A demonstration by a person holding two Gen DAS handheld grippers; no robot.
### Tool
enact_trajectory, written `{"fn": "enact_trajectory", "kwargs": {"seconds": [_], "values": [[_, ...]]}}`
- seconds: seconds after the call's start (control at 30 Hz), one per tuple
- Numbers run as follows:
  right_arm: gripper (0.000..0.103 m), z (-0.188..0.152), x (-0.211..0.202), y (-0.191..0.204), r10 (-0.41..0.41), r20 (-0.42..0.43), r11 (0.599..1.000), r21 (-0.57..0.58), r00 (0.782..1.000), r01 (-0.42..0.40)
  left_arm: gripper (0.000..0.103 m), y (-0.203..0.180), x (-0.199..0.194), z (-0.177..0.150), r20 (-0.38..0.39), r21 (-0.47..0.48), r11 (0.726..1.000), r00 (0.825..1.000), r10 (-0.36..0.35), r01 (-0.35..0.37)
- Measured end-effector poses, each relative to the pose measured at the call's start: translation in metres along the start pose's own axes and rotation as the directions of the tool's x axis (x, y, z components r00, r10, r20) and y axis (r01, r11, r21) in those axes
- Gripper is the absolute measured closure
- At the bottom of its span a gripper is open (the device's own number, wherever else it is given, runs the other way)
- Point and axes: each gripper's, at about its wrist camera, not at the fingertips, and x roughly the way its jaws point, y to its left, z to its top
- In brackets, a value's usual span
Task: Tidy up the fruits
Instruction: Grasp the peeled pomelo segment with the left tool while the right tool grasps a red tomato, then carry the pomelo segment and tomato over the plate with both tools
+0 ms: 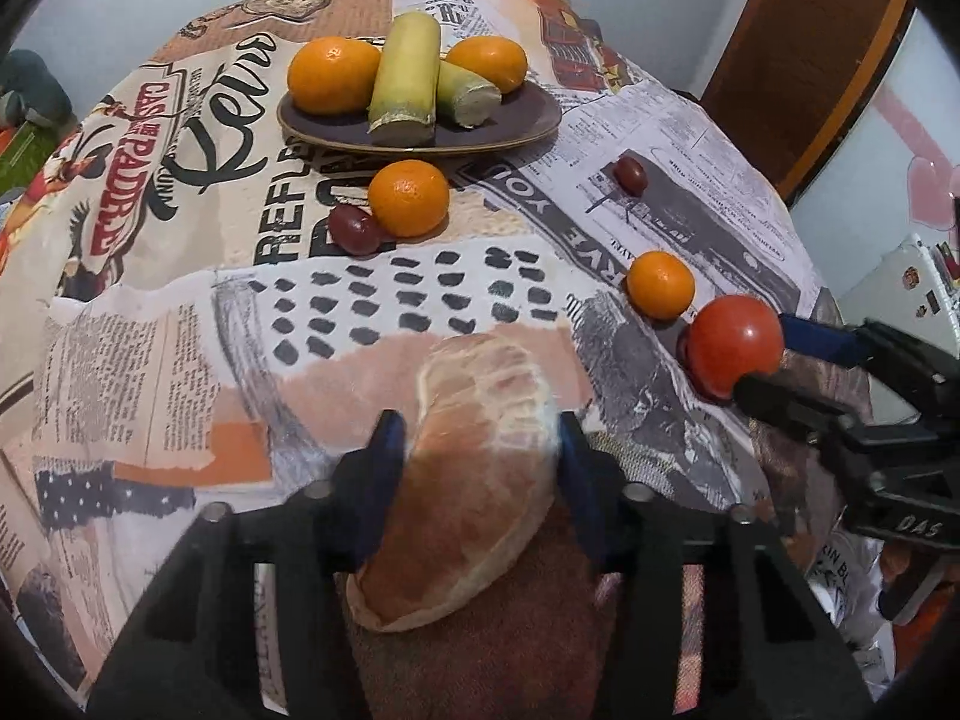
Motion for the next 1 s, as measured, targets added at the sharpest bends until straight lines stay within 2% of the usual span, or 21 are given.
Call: {"fn": "enact_trajectory", "kwargs": {"seconds": [0.1, 0.23, 0.4, 0.57, 1.0], "values": [[0.046, 0.002, 0.007, 0.0, 0.017, -0.011, 1.0, 0.004, 1.0, -0.016, 0.057, 0.005, 0.001, 0.004, -0.005, -0.019, 0.999, 1.0, -0.029, 0.029], [0.057, 0.003, 0.007, -0.001, -0.004, -0.003, 1.0, -0.004, 1.0, 0.004, 0.058, 0.009, -0.001, 0.006, -0.002, -0.032, 0.998, 0.999, -0.048, 0.048], [0.058, 0.003, -0.001, -0.006, 0.001, 0.007, 1.0, 0.005, 1.0, -0.001, 0.058, 0.008, -0.012, 0.005, 0.029, -0.016, 1.0, 1.0, -0.003, 0.004], [0.059, 0.008, -0.016, -0.006, -0.002, 0.056, 1.0, 0.013, 0.998, 0.001, 0.058, 0.01, -0.033, 0.011, 0.089, -0.013, 1.0, 0.996, 0.0, 0.001], [0.059, 0.049, -0.044, 0.001, 0.008, 0.183, 1.0, -0.001, 0.983, -0.008, 0.058, 0.027, -0.08, 0.04, 0.244, -0.054, 0.999, 0.97, 0.009, 0.004]]}}
